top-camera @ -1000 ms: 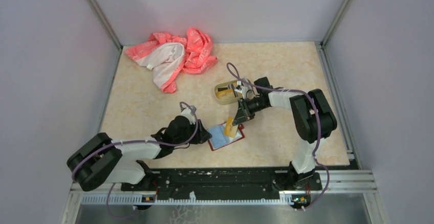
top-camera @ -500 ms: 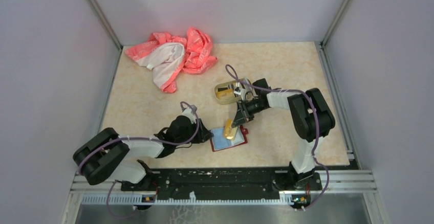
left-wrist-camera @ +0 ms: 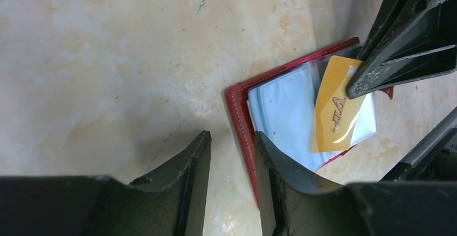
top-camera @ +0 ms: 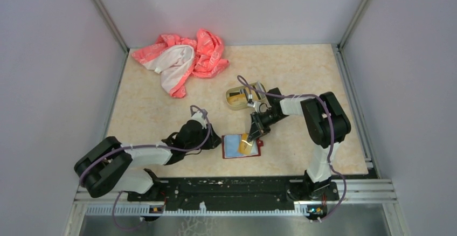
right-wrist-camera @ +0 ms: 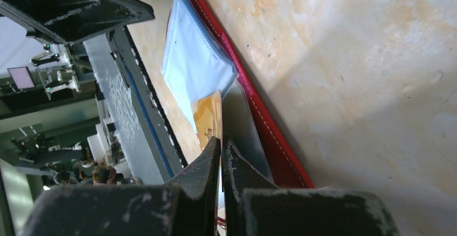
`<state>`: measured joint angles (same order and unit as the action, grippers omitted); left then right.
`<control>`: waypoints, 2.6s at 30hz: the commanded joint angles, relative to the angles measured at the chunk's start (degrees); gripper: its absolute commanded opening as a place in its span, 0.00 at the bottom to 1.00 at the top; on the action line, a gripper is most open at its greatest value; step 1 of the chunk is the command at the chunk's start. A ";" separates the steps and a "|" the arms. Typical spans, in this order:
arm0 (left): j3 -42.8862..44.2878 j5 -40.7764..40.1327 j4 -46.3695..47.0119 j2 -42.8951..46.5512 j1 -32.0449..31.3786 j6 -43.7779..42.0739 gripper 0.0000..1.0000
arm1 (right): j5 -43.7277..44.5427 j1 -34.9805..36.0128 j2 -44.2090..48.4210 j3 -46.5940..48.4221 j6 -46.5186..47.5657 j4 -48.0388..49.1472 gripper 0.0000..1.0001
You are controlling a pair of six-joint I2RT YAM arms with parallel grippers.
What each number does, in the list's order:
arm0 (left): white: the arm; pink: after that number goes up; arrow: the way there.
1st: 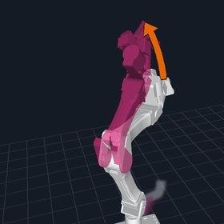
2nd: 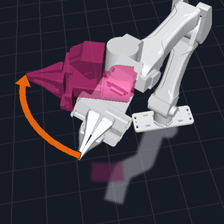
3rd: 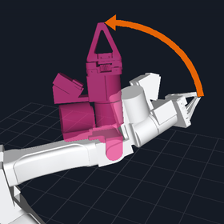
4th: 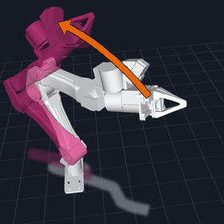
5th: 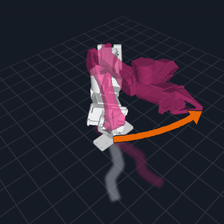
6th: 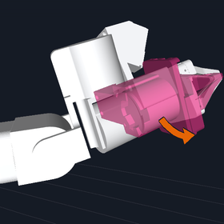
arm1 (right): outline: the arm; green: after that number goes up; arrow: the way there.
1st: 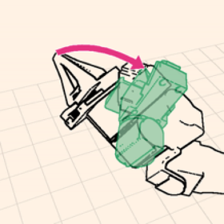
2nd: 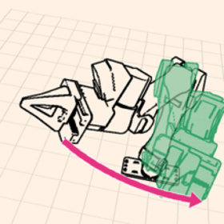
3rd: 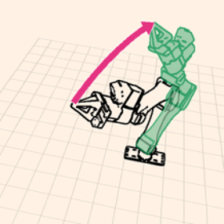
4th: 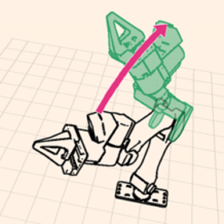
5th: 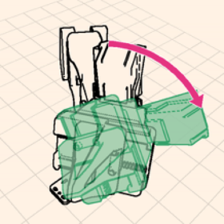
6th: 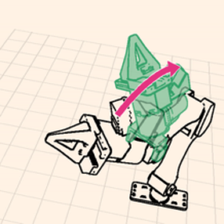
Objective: Put the credit cards into the card holder
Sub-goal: Insert the credit card into the card holder.
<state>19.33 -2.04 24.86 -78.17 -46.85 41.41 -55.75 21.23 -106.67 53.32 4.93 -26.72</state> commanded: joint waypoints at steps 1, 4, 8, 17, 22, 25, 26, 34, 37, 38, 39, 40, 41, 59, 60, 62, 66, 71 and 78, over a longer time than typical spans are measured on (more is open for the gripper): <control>-2.82 -2.76 -4.20 6.74 -0.08 -3.40 0.43 | 2.03 1.07 1.39 -0.02 1.41 -1.03 0.00; -4.79 -1.90 -4.06 12.72 -0.11 -5.37 0.46 | 3.27 1.30 2.95 -2.01 -0.64 1.12 0.00; -9.98 -0.08 0.45 22.32 -0.04 -5.13 0.58 | 5.06 2.89 3.63 -2.67 -5.41 4.62 0.00; -17.03 3.15 1.66 28.64 0.00 1.59 0.75 | 6.71 6.01 3.11 -2.28 -11.35 8.78 0.00; -13.61 9.45 0.35 20.33 0.00 1.02 0.65 | 7.58 6.01 1.17 -1.76 -11.83 7.71 0.02; -10.84 11.35 0.62 13.01 -0.07 0.88 0.59 | 9.75 6.01 1.25 -2.57 -12.77 8.19 0.04; -9.87 11.37 0.44 11.41 -0.08 0.73 0.58 | 10.70 6.00 1.46 -2.85 -13.31 8.35 0.05; -6.77 8.67 -3.11 9.28 -0.52 -0.66 0.54 | 17.93 6.46 1.57 -3.86 -18.36 9.66 0.07; -6.53 8.54 -3.74 8.95 -0.52 -0.98 0.54 | 19.22 7.40 0.98 -3.10 -19.18 9.44 0.07; -6.32 8.61 -3.83 8.61 -0.52 -1.03 0.55 | 19.61 7.75 0.67 -2.73 -19.34 9.17 0.08; -6.13 8.78 -3.85 7.99 -0.52 -1.15 0.54 | 19.96 8.03 0.41 -2.40 -19.45 8.89 0.08; -6.00 8.93 -3.79 7.38 -0.52 -1.19 0.54 | 20.12 8.27 0.14 -2.09 -19.58 8.75 0.08; -5.90 9.05 -3.57 6.79 -0.53 -1.18 0.54 | 20.33 8.44 -0.01 -1.86 -19.67 8.66 0.08; -3.59 10.07 -0.52 0.12 -0.61 -2.18 0.46 | 19.76 9.74 -2.04 -0.05 -20.06 7.61 0.10; -3.38 10.02 -0.40 -0.40 -0.61 -2.27 0.46 | 19.49 9.93 -2.17 0.07 -19.98 7.64 0.09; -2.98 9.92 -0.34 -1.33 -0.61 -2.42 0.46 | 18.77 10.11 -2.52 0.60 -19.53 7.13 0.08; -2.26 9.82 0.01 -2.80 -0.61 -2.76 0.45 | 17.77 10.14 -3.00 1.00 -19.09 6.59 0.07; -1.26 9.26 -0.52 -4.00 -0.57 -3.31 0.45 | 17.09 10.14 -2.81 1.55 -19.04 7.09 0.11; -0.52 6.33 -4.31 -2.41 -0.61 -4.05 0.48 | 16.20 10.14 -3.65 3.81 -17.76 7.47 0.17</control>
<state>18.74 7.68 28.40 -80.18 -47.18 39.57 -46.65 29.89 -107.55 54.87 -16.05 -22.70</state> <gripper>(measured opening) 0.466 0.160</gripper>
